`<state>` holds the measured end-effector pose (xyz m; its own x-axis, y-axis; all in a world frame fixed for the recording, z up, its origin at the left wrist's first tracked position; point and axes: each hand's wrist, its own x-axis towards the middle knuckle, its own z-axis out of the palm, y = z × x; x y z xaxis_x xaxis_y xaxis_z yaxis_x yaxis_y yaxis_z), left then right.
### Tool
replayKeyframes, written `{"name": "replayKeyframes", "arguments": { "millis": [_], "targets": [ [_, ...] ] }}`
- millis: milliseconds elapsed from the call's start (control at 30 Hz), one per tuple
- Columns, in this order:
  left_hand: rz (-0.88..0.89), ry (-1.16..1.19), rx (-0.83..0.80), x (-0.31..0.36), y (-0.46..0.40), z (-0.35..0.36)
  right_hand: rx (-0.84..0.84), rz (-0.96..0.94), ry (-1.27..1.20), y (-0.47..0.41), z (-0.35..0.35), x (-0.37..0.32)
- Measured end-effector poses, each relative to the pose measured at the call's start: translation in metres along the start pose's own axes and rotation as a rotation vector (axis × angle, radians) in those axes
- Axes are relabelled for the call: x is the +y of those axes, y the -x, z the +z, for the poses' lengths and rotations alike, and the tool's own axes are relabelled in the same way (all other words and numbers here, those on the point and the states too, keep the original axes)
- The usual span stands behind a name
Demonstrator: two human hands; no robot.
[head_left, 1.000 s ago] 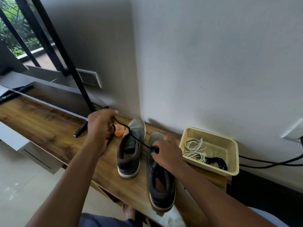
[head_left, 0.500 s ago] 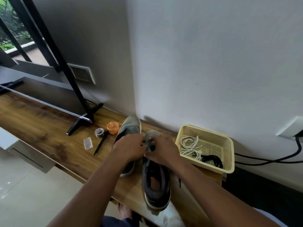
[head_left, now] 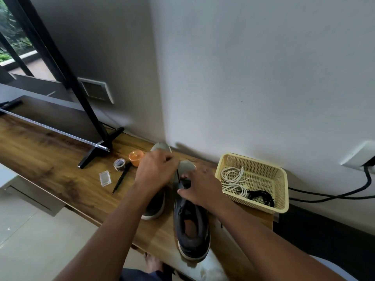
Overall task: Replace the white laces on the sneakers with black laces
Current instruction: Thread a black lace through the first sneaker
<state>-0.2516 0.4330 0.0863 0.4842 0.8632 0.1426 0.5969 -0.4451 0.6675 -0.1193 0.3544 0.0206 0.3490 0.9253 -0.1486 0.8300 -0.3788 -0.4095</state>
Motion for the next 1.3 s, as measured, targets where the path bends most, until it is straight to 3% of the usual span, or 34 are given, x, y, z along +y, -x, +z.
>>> {"name": "replayKeyframes", "arguments": {
  "millis": [167, 267, 333, 467, 533, 767, 933, 1000, 1100, 1300],
  "targets": [
    [0.017, 0.732, 0.195, 0.004, -0.006, -0.022, -0.001, 0.003, -0.015, -0.001, 0.002, 0.005],
    [-0.001, 0.968, 0.278, -0.003, -0.008, -0.030, -0.007, 0.009, -0.003, -0.001, 0.002, 0.004],
    [-0.001, 0.882, 0.283, -0.006, -0.009, -0.030, -0.012, 0.013, 0.005, -0.001, 0.002, 0.002],
    [-0.038, 0.231, 0.273, -0.016, -0.010, -0.025, 0.001, -0.015, -0.027, -0.002, -0.012, 0.002],
    [-0.049, 0.049, 0.275, -0.018, -0.009, -0.025, -0.019, 0.007, -0.021, -0.003, -0.023, 0.006],
    [-0.098, -0.098, 0.339, -0.011, -0.008, -0.029, -0.169, 0.053, 0.109, 0.005, -0.047, 0.008],
    [-0.114, -0.020, 0.353, -0.007, -0.006, -0.032, -0.166, 0.067, -0.257, 0.010, -0.085, 0.016],
    [-0.074, 0.006, 0.284, -0.006, -0.005, -0.031, -0.154, 0.023, -0.557, 0.014, -0.097, 0.018],
    [0.008, 0.016, -0.001, 0.000, -0.002, -0.022, -0.110, -0.126, -0.948, 0.019, -0.113, 0.016],
    [0.053, -0.181, -0.501, 0.007, 0.003, 0.006, -0.150, -0.376, -1.445, 0.030, -0.144, 0.007]
  ]
}}
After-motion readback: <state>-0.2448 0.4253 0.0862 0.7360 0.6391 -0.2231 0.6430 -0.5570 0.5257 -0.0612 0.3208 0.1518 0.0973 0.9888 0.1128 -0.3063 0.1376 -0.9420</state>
